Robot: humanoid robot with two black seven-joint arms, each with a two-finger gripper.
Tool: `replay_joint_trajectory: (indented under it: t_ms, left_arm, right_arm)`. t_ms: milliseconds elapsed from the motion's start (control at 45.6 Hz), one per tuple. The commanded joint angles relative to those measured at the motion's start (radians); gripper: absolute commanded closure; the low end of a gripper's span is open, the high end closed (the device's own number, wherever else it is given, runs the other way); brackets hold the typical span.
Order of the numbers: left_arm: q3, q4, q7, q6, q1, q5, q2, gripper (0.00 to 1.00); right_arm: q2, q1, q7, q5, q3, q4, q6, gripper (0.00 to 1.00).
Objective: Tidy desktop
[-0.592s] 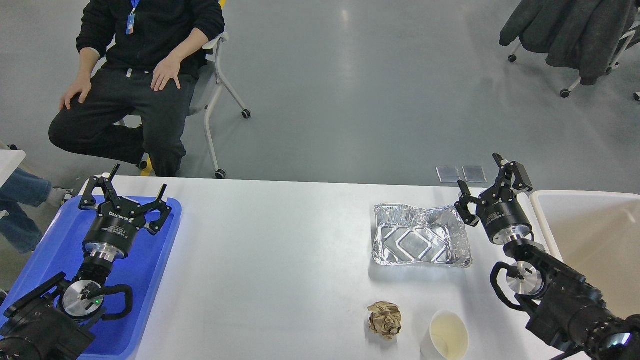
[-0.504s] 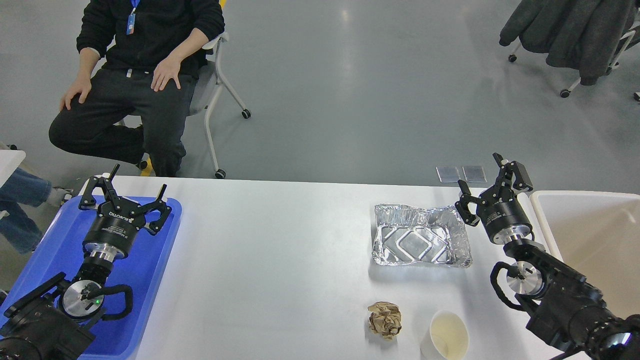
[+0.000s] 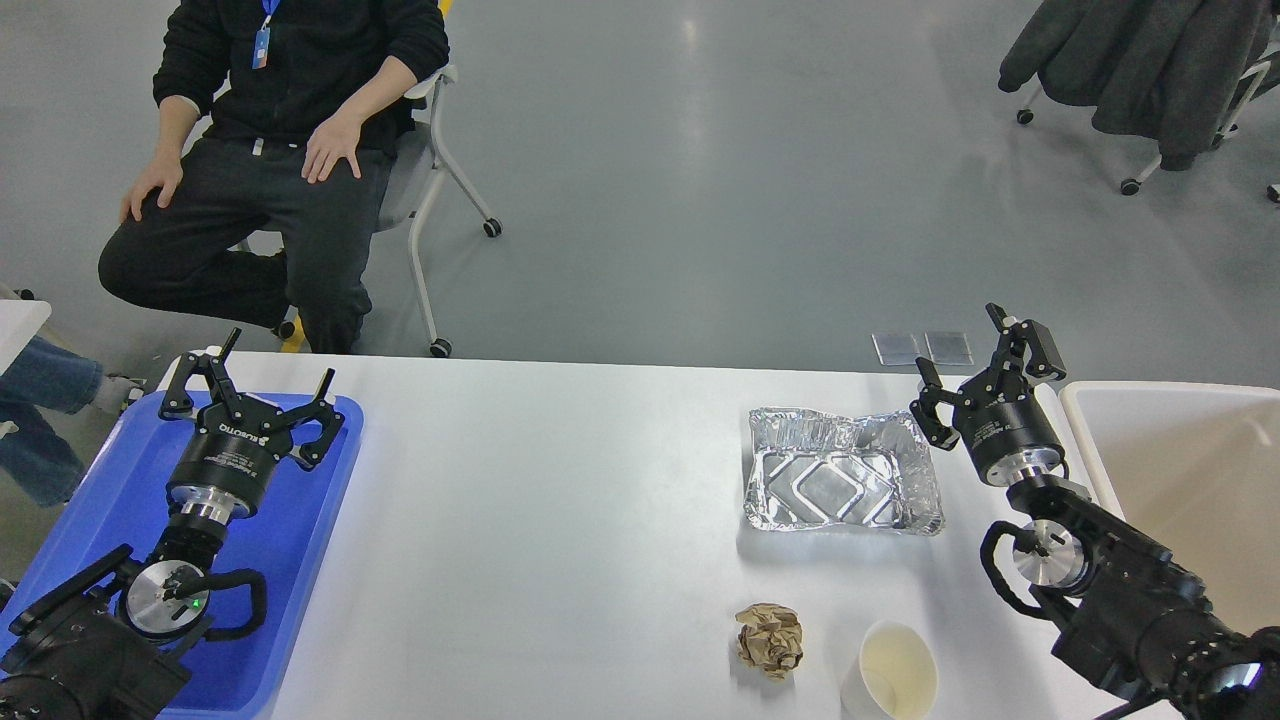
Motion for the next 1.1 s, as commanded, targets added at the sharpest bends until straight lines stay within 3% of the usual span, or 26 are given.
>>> replay_joint_trajectory:
  t_ms: [0, 110, 175, 263, 373, 439, 526, 724, 965, 1075]
  left_arm:
    - [0.000, -0.001, 0.000, -0.002, 0.000, 0.000, 0.000, 0.01]
    - [0.000, -0.001, 0.000, 0.000, 0.000, 0.000, 0.000, 0.01]
    - [0.000, -0.001, 0.000, 0.000, 0.000, 0.000, 0.000, 0.01]
    - [0.000, -0.001, 0.000, 0.000, 0.000, 0.000, 0.000, 0.01]
    - [0.000, 0.001, 0.002, 0.000, 0.000, 0.000, 0.000, 0.01]
    - [0.000, -0.001, 0.002, 0.000, 0.000, 0.000, 0.000, 0.01]
    - [0.000, 0.001, 0.000, 0.000, 0.000, 0.000, 0.000, 0.01]
    - [0.000, 0.001, 0.002, 0.000, -0.002, 0.000, 0.000, 0.01]
    - [0.000, -0.001, 0.002, 0.000, -0.002, 0.000, 0.000, 0.01]
    - [0.000, -0.001, 0.002, 0.000, -0.002, 0.000, 0.000, 0.01]
  right_arm:
    - [0.003, 0.014, -0.003, 0.000, 0.000, 0.012, -0.004, 0.00]
    - [-0.006, 0.029, -0.026, -0.001, -0.003, 0.025, -0.015, 0.00]
    - [-0.034, 0.038, -0.078, 0.000, -0.003, 0.063, -0.053, 0.00]
    - [-0.114, 0.037, -0.149, 0.000, -0.002, 0.219, -0.134, 0.00]
    - [-0.174, 0.037, -0.192, 0.002, -0.005, 0.370, -0.220, 0.00]
    - [-0.189, 0.043, -0.199, 0.005, -0.061, 0.404, -0.260, 0.00]
    - [-0.209, 0.127, -0.199, 0.035, -0.268, 0.410, -0.302, 0.00]
    - [-0.281, 0.324, -0.192, 0.230, -0.679, 0.419, -0.303, 0.00]
    - [-0.327, 0.554, -0.195, 0.282, -0.965, 0.427, -0.297, 0.00]
    - [-0.347, 0.676, -0.198, 0.282, -1.118, 0.543, -0.311, 0.00]
